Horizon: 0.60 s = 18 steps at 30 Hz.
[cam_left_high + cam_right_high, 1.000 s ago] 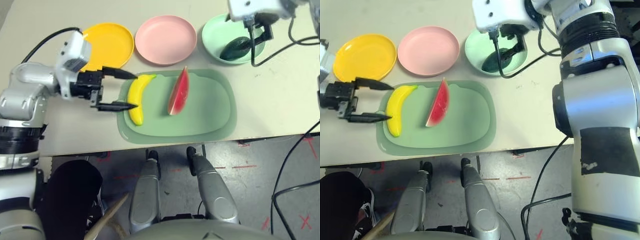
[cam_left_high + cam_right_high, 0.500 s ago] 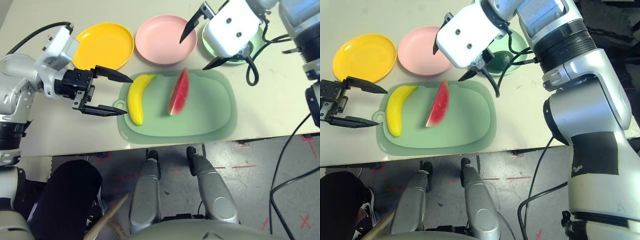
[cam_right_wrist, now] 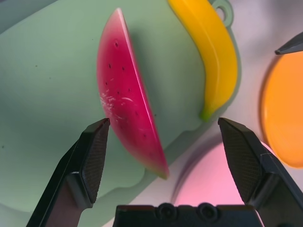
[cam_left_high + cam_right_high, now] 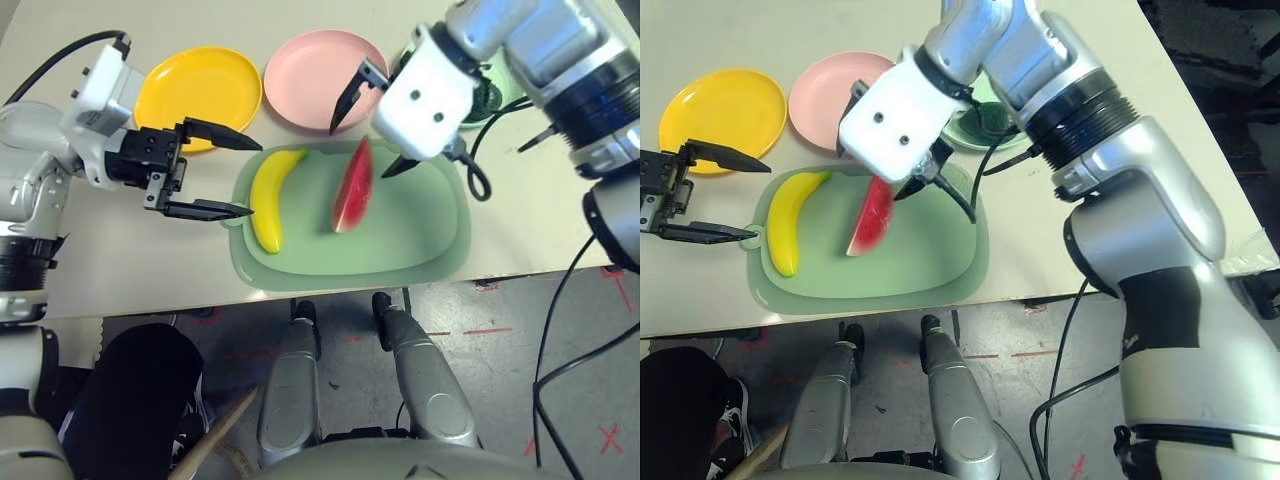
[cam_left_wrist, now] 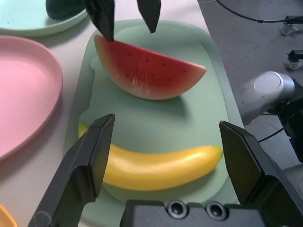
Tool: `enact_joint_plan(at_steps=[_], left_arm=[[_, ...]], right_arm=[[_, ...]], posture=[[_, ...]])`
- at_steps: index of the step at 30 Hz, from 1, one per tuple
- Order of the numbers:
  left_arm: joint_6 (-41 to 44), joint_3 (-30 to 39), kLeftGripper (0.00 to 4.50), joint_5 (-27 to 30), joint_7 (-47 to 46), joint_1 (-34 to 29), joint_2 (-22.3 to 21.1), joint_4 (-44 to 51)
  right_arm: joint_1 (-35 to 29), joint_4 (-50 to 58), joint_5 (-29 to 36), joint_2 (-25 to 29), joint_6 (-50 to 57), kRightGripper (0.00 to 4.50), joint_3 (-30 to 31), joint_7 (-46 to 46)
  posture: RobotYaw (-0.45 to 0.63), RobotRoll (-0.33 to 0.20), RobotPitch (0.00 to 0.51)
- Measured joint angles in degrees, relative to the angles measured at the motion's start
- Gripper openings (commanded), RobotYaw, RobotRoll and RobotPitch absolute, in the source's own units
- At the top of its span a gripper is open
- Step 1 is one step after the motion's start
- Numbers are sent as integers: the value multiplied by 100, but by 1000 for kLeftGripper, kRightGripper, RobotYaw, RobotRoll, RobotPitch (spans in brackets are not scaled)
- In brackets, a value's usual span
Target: Place the fruits into color-matched plates.
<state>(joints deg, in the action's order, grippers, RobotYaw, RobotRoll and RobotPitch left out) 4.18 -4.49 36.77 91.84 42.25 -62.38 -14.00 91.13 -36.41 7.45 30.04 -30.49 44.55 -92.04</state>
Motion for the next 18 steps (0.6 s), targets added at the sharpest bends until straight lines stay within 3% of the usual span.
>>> enact_joint_plan(at_steps=[18], left_arm=[[-342, -115, 4500, 122, 0, -18, -34, -232]], right_arm=[[-460, 7, -559, -314, -157, 4472, 172, -15]], posture=[[-72, 0, 423]])
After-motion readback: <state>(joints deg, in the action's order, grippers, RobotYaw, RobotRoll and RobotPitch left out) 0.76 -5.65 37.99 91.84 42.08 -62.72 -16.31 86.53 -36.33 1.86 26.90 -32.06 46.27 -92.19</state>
